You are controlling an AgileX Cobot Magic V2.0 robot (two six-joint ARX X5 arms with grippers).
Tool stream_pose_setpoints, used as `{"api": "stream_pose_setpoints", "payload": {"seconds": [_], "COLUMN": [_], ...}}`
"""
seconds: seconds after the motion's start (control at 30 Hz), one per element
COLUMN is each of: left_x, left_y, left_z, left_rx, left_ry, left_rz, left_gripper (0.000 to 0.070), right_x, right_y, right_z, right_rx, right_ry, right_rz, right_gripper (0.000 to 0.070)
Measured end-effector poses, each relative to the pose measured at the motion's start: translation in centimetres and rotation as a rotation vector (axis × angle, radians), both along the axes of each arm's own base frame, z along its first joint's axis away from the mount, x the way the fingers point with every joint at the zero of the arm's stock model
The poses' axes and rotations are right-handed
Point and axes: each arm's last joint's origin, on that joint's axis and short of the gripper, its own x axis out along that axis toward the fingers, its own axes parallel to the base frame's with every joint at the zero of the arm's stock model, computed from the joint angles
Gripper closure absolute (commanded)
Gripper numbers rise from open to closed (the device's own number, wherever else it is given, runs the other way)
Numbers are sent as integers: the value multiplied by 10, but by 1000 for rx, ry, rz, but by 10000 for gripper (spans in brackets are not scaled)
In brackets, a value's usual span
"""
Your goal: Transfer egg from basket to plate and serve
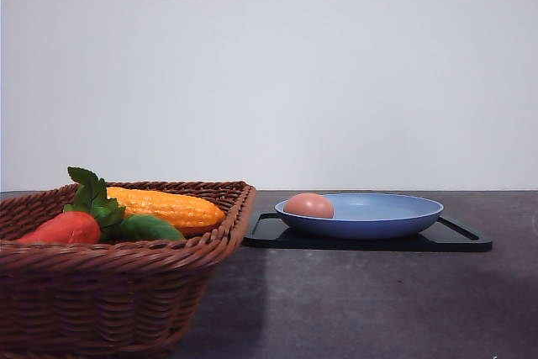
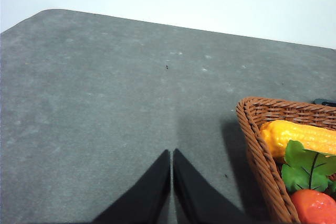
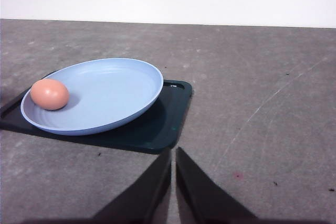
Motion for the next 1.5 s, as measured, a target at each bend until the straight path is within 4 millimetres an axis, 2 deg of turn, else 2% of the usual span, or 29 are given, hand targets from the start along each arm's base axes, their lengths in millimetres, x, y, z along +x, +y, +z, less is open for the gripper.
{"api": "stream_pose_setpoints", "payload": {"seconds": [1.5], "left_x": [0], "left_y": [0], "left_z": [0], "left_rx": [0], "left_ry": [0], "left_rz": [0], "left_gripper": [700], "right_x": [0], "right_y": [0], "right_z": [0], "right_rx": [0], "right_ry": [0], "right_rz": [0], "right_gripper": [700]}}
